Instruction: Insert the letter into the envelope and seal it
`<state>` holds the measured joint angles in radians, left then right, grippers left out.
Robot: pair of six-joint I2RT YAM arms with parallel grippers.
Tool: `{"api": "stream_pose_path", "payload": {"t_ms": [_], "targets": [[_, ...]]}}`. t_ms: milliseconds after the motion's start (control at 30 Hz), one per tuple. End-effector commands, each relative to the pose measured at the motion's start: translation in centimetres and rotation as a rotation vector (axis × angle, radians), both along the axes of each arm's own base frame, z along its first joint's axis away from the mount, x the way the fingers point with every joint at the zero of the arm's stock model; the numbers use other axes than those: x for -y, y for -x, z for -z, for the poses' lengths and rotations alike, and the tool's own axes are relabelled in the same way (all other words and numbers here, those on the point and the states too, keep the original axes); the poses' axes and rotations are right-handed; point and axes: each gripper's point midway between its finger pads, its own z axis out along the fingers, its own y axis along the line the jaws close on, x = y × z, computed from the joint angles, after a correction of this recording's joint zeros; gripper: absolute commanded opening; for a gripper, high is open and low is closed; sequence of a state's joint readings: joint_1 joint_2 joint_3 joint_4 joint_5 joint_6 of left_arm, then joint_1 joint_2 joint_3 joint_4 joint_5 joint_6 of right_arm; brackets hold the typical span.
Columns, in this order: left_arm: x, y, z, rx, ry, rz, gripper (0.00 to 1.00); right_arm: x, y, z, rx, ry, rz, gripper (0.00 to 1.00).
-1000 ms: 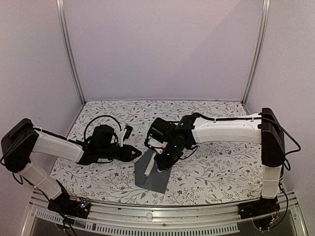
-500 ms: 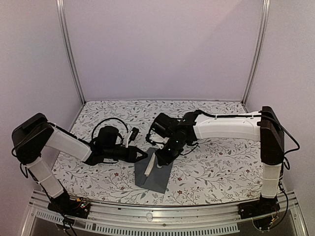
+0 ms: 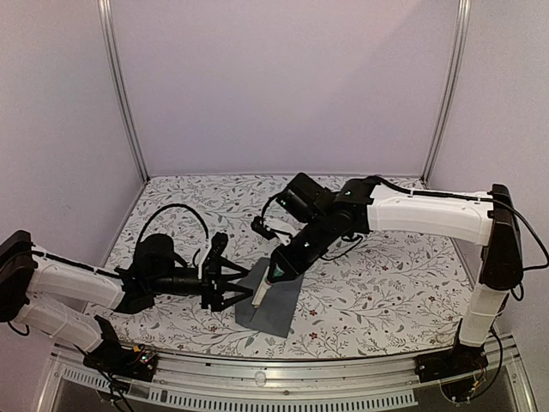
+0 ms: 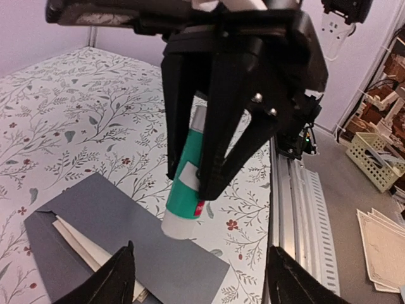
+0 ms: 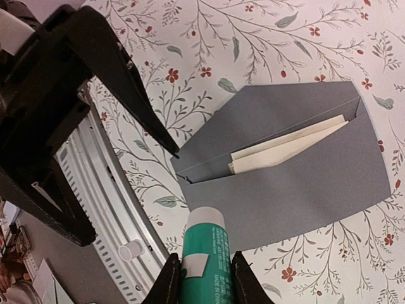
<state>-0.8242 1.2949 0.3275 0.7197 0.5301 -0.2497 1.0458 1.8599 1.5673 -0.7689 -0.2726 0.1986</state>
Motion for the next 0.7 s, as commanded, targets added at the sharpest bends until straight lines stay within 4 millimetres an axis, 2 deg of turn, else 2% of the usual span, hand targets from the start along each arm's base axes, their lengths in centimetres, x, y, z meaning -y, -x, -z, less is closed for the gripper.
{"api": "stream_pose_path", "payload": {"t_ms": [0,133,300,567,667], "targets": [[0.4,2.7,-2.2,0.194,0.056,0.095,0.74,-0.7,2.9,-4.0,-0.102,-0.149,-0.070,0.00],[0.7,3.9,-2.5,0.224,0.063,0.132,0.77,-1.1,4.5,-4.5,-0.121,-0.164,-0.097,0.00],[1.8,3.9,-2.4,0.232,0.044,0.123,0.75,-2.0,5.8,-5.2,-0.122,-0.180,-0.123,0.00],[3.8,4.0,-1.8,0.230,0.008,0.132,0.57,-2.8,7.1,-5.0,-0.131,-0.170,-0.151,0.00],[4.3,4.3,-1.8,0.240,0.005,0.136,0.45,-3.0,7.2,-4.7,-0.137,-0.166,-0.155,0.00]]}}
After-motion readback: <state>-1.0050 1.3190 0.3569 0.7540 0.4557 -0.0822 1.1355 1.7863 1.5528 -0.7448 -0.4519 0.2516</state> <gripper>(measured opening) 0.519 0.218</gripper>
